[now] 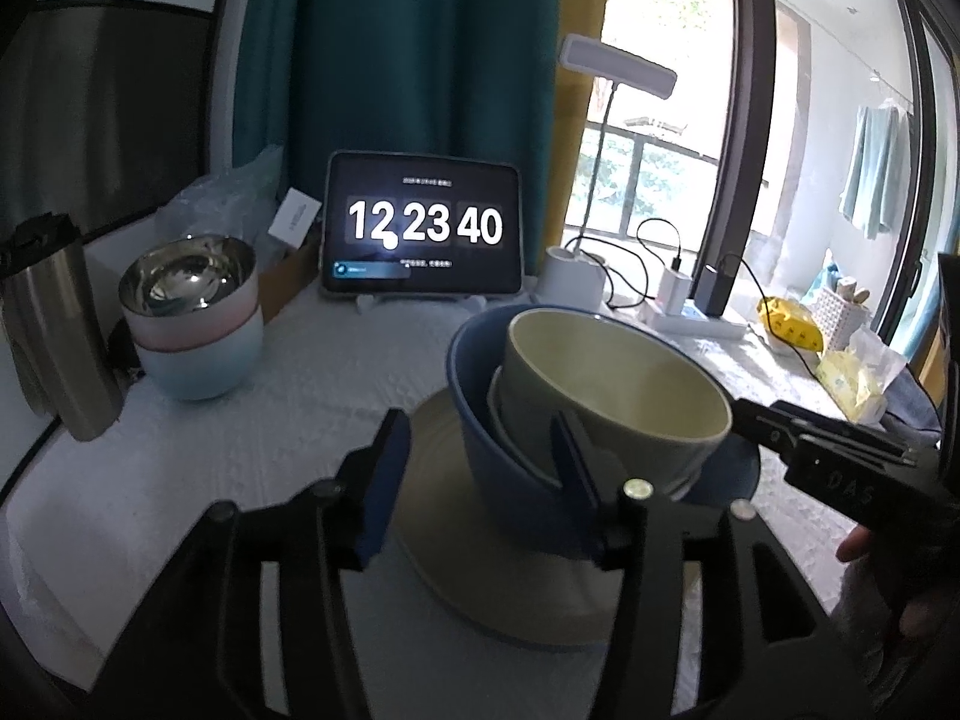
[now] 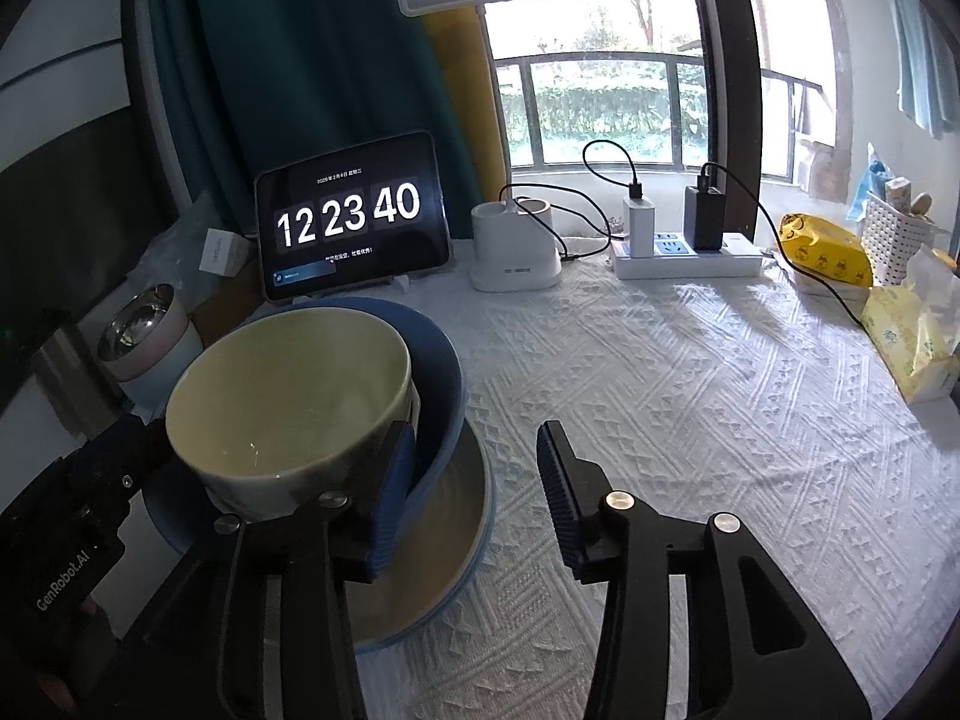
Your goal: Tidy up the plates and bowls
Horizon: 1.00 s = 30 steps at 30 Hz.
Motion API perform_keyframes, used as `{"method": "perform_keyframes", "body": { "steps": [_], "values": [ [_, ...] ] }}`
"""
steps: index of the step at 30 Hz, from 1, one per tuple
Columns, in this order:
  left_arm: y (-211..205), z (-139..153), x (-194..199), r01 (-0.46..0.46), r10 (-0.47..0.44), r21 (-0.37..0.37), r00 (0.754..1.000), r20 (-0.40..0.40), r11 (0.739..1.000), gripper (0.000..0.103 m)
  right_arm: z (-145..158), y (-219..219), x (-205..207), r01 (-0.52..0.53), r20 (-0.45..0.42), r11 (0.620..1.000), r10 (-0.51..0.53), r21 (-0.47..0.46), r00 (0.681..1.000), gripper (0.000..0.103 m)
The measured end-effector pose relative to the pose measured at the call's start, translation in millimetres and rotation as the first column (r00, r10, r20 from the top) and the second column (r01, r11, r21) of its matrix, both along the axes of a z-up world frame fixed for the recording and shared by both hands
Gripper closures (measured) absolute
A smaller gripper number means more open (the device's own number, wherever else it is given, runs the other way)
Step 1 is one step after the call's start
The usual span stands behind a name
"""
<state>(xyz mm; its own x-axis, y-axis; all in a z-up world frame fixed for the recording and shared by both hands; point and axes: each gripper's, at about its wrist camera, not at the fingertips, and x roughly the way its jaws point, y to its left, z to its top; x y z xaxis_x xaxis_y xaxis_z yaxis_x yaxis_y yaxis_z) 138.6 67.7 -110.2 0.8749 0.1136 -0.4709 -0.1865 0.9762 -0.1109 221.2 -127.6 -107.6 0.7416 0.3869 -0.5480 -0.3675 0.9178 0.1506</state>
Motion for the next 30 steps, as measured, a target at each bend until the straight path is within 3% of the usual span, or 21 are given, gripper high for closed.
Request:
{"method": "perform_keyframes", "body": {
  "steps": [3, 10, 18, 25, 30],
  "values": [
    [-8, 1, -7, 0.009, -0.009, 0.018, 1.0, 0.013, 1.0, 0.037, 2, -5, -6, 0.005, 0.01, 1.0, -0.005, 0.0, 1.0, 0.055],
    [-25, 7, -23, 0.036, -0.038, 0.031, 0.997, 0.068, 0.999, 0.023, 6, -16, -21, 0.024, 0.044, 1.0, -0.023, -0.02, 0.999, 0.053],
    [-44, 17, -32, 0.076, -0.079, 0.03, 0.99, 0.114, 0.997, 0.018, 12, -37, -38, 0.093, 0.115, 0.993, -0.085, -0.074, 0.99, 0.052],
    [-61, 25, -44, 0.056, -0.075, 0.098, 0.977, 0.2, 0.994, 0.017, 19, -64, -59, 0.15, 0.194, 0.984, -0.13, -0.091, 0.972, 0.05],
    [-68, 29, -51, 0.049, -0.074, 0.122, 0.976, 0.207, 0.991, 0.017, 25, -80, -76, 0.182, 0.254, 0.979, -0.153, -0.092, 0.955, 0.046]
  ]
}}
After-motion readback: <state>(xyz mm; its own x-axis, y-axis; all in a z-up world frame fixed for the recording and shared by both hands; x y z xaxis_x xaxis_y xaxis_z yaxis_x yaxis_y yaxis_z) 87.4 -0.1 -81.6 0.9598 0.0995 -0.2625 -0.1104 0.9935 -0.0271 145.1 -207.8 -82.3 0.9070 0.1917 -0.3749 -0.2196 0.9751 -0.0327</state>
